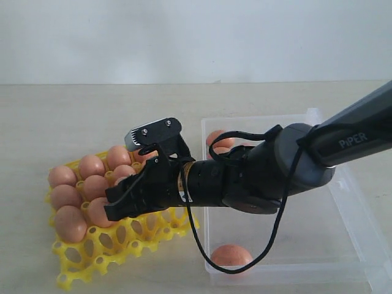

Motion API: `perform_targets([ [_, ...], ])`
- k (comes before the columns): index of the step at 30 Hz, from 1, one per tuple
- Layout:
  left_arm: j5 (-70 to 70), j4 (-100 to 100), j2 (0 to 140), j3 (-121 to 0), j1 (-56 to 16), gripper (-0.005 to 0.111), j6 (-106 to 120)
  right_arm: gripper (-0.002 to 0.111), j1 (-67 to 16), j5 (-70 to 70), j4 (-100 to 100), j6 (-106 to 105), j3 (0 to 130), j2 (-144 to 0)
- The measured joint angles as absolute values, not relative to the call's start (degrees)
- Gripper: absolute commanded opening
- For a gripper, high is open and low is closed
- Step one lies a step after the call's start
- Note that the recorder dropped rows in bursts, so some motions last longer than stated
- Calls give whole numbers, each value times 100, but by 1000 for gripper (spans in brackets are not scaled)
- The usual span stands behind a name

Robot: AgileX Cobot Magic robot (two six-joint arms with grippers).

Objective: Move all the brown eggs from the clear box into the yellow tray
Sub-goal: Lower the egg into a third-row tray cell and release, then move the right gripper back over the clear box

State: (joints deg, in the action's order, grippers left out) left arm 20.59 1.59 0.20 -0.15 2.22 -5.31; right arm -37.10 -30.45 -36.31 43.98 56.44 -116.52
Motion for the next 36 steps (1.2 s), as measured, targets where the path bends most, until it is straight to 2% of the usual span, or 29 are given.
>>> perform_targets([
  [10,2059,159,20,-15,222,4,-531,55,-3710,-3057,-3641,4444,5644,-11595],
  [18,2059,159,20,-15,222,4,-531,55,-3710,-2403,-3641,4232,5644,-10227],
  [29,2059,159,20,-15,222,4,-531,55,-3710,1060,-3678,3445,5644,-8632],
  [36,2059,159,20,-15,222,4,-531,55,-3710,3563,-3756,3395,5644,-8309],
])
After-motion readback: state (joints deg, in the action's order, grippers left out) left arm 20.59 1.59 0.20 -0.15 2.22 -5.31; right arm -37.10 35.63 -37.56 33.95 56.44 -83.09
